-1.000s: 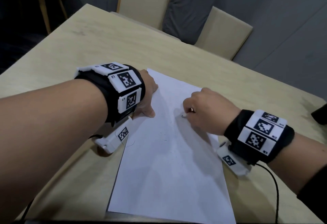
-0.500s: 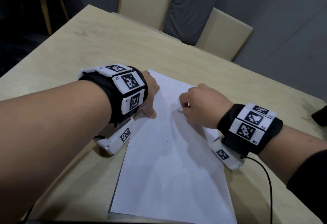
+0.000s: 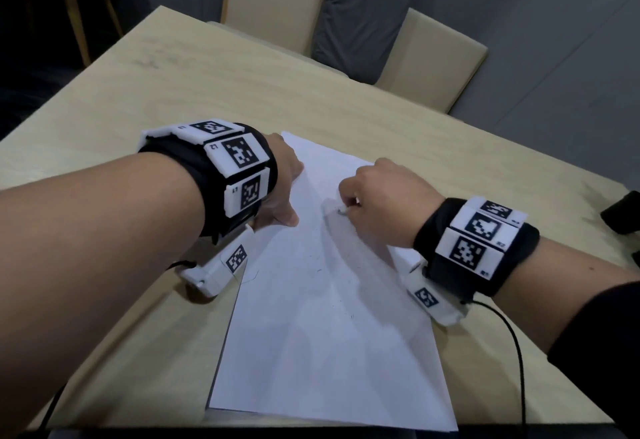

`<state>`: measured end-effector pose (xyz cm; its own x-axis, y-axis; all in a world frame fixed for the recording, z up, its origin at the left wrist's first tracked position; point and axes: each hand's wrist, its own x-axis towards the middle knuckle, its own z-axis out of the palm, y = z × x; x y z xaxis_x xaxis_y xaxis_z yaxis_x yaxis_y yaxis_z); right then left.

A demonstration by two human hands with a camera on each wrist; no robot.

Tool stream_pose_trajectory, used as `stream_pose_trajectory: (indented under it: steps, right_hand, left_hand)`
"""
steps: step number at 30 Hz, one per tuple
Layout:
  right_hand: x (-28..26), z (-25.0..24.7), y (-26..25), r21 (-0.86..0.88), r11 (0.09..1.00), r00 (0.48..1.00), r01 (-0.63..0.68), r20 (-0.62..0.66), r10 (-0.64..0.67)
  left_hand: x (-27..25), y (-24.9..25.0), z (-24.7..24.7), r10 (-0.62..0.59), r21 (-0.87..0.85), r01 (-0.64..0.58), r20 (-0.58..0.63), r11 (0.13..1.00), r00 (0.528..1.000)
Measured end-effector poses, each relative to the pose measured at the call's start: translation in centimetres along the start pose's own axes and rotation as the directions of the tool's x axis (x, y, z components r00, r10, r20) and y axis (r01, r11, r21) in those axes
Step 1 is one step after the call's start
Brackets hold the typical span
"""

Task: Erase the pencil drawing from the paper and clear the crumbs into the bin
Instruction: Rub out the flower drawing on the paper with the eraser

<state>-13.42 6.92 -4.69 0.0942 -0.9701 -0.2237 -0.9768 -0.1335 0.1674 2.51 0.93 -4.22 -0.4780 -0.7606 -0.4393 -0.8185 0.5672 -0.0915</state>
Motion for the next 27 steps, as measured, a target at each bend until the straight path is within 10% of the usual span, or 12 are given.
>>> stream_pose_trajectory:
  steps: [12,27]
  right_hand:
    - [-2.0,-0.2,0.0,0.147,0.983,0.99,0.114,0.061,-0.124]
    - [-3.9,-1.2,1.1,0.456,0.88,0.99,-0.132,0.019,0.139]
  left_hand:
    - [0.1,-0.1,0.0,0.008,0.015,-0.008,0.008,1.0,1.0]
    - [-0.3,-0.3,-0.2,0.034,0.038,-0.034,0.005,0.999,0.999]
